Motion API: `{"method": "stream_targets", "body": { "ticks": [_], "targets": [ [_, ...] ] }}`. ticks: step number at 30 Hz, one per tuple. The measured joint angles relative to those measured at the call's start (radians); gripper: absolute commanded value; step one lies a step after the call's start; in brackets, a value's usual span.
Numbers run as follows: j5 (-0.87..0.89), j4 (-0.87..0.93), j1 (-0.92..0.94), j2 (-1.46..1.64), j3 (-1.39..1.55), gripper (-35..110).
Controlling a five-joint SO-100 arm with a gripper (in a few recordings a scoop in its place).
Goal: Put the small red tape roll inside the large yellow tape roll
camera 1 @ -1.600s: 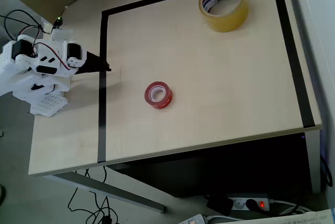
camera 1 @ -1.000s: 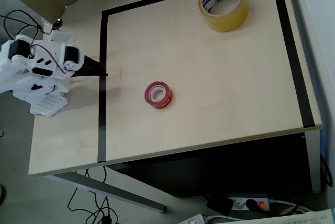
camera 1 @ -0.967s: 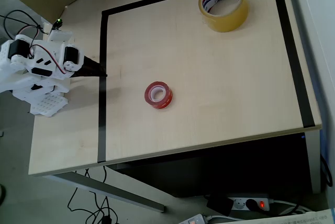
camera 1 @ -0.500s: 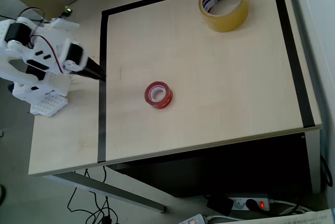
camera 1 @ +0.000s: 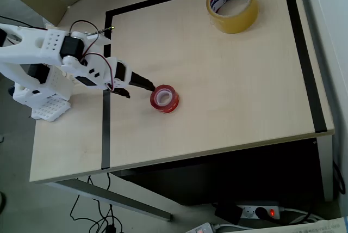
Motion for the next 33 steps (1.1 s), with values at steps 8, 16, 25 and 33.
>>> {"method": "stream_targets", "body": {
  "ticks": [8,16,25,33],
  "targets": [
    [-0.015,-0.048,-0.002,-0.081,-0.028,36],
    [-0.015,-0.067,0.026,-0.169,-0.06,31],
    [-0.014,-0.126,0.057,-0.285,-0.095,23],
    [-0.012,-0.126,0.069,-0.393,-0.239,0]
  ]
}}
